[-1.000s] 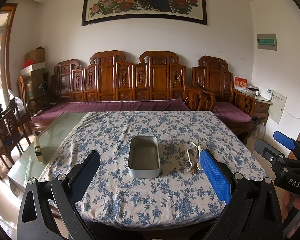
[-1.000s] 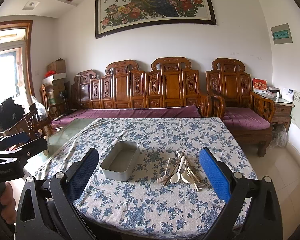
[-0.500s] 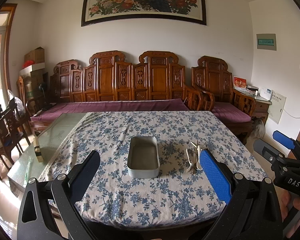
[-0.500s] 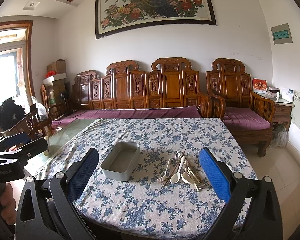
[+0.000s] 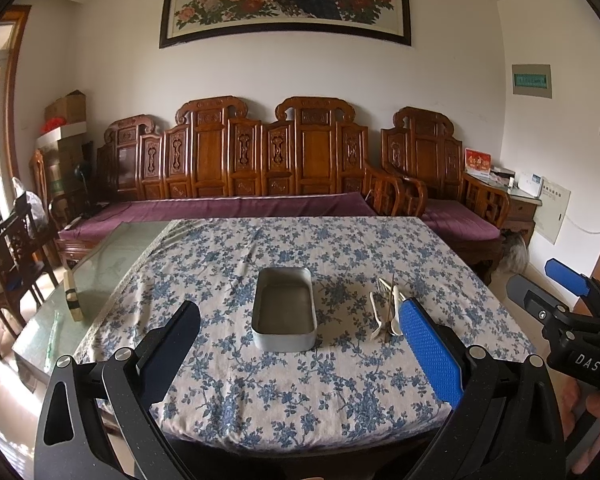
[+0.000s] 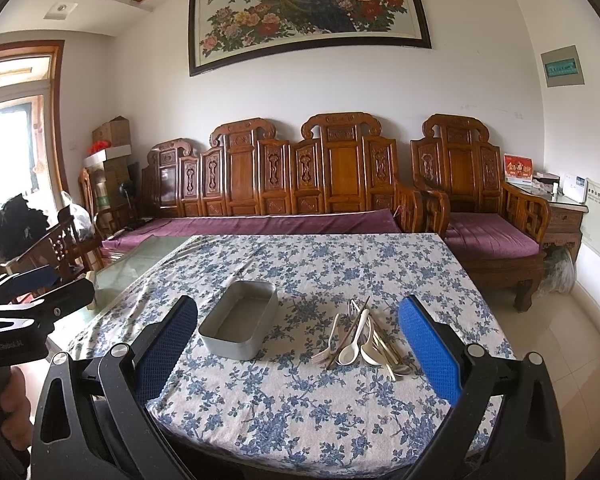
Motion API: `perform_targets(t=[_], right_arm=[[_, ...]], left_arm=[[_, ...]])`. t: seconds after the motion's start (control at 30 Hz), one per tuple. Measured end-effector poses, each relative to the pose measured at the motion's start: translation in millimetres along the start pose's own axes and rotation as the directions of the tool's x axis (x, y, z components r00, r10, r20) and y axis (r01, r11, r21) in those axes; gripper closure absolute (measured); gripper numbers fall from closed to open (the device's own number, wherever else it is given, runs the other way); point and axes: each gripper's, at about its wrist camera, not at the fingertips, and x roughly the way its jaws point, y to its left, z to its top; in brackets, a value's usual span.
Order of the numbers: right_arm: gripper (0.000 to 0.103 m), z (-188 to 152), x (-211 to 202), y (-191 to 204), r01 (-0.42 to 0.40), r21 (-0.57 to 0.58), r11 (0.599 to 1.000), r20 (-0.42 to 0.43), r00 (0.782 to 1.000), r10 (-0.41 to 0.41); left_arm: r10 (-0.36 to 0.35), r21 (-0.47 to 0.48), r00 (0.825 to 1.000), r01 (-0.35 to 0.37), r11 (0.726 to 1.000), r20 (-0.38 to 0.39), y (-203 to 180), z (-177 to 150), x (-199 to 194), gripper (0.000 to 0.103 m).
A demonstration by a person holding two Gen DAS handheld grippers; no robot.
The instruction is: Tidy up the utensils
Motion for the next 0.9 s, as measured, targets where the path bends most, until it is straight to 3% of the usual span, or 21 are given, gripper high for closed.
perform_targets(t=[0.5,0.7,0.77,0.9], right_arm=[[0.006,-30,61,-42,0.039,0.027,0.999,-0.105,0.994,-0.036],[0.018,-44,97,-65,0.054,0.031,0.998,-0.169,0.984,-0.048],[0.030,-49,110,-73,0.053,0.033,0.998,-0.195,0.980,-0.046],[0.040,-55,133,-91,0.070,0.028,0.997,-0.241,0.969,-0.061]], left_arm=[[-0.041,0.025,0.989,0.045,0.999,-0.144,-5,-22,77,0.006],[-0.063,0.055,0.980,0.075,0.996,-0.188,-16,-25,112,0.006],[-0.076,0.052,0.979,0.087,0.995,-0.190,-18,-24,121,0.006],[-0.095,0.084,0.977,0.113,0.990,-0.192,-31,-23,138,0.006]])
